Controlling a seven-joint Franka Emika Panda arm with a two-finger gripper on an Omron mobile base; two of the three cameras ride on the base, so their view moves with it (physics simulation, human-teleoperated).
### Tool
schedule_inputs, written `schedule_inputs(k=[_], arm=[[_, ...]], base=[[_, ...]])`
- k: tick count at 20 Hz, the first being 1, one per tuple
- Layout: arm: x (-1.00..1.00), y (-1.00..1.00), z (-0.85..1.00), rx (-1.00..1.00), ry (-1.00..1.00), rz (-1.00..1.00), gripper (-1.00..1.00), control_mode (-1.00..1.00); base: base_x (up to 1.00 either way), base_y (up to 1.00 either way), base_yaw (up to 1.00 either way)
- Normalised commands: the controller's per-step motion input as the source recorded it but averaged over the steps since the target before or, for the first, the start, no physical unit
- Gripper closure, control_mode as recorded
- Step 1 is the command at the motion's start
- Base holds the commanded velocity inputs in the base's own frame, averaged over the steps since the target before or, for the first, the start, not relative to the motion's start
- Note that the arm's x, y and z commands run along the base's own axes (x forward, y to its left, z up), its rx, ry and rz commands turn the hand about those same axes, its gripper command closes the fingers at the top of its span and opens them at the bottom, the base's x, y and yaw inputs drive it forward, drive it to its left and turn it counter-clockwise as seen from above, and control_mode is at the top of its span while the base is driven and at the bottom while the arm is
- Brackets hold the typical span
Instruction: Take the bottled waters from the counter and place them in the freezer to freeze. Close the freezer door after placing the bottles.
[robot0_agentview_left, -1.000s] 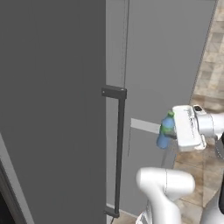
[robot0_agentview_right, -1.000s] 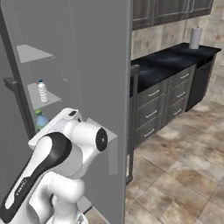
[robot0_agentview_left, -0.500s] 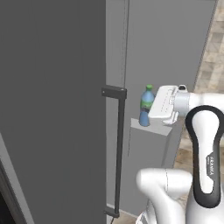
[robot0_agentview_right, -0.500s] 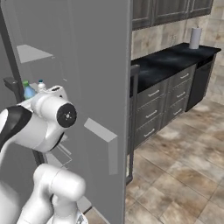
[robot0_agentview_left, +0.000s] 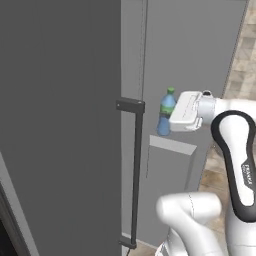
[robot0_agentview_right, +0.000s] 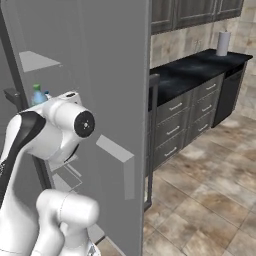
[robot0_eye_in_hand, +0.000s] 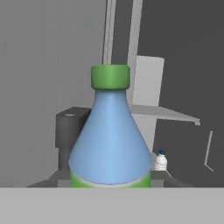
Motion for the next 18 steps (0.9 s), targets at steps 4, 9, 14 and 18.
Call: schedule_inputs(k=[4,9,14,18], arm=[[0.47,0.30,0.32,-0.01,0.00,0.00,1.00,-1.00],[0.50,0.49,0.41,-0.01,0.04,0.01,1.00,-1.00],[0.62,0.14,0.17,0.02,0.05,0.11,1.00,-1.00],[0.64,0.11,0.17,0.01,0.07,0.17,1.00,-1.00]], base=[[0.00,0.00,0.00],[0.00,0.00,0.00],[0.00,0.00,0.00],[0.00,0.00,0.00]])
